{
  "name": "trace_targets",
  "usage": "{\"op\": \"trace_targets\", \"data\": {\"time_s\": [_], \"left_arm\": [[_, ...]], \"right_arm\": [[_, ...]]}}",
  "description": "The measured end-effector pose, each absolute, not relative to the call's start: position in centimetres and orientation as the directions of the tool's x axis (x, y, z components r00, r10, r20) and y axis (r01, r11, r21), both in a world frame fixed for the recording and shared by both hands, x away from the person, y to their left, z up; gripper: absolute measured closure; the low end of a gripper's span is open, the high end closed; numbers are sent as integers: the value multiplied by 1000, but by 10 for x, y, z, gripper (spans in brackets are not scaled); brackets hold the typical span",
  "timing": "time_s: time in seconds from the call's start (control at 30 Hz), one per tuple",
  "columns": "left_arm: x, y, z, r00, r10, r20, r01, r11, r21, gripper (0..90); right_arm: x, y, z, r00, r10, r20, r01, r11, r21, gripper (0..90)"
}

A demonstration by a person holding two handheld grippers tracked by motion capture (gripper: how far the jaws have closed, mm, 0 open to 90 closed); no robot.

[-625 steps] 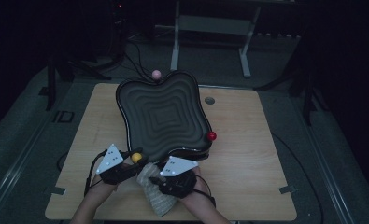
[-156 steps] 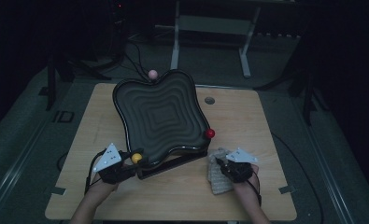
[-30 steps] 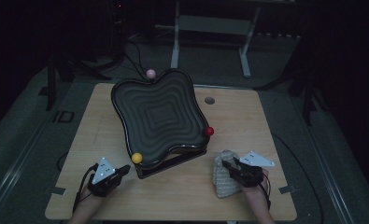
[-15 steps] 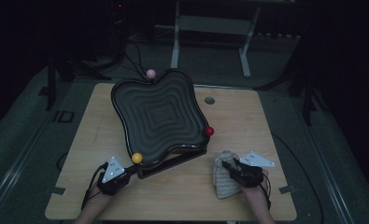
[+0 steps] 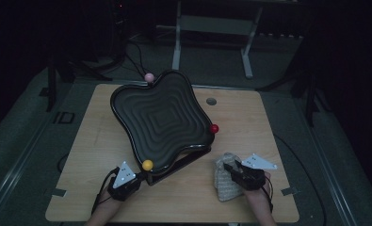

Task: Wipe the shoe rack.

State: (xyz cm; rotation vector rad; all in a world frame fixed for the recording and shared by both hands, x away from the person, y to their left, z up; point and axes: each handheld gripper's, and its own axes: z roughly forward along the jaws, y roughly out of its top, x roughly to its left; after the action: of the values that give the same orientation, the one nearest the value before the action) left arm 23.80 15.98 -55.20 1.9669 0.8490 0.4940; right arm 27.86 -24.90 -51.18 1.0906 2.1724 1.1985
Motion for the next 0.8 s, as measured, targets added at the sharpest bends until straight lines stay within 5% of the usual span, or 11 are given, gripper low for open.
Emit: {"op": "trace_targets", "data": {"time_s": [0.8], "left_arm": [[217,110,-551,745,667,-1,335,-373,865,881]], "right_arm": [[275,-246,-513,-611,791,13,434,321,842,674]]}}
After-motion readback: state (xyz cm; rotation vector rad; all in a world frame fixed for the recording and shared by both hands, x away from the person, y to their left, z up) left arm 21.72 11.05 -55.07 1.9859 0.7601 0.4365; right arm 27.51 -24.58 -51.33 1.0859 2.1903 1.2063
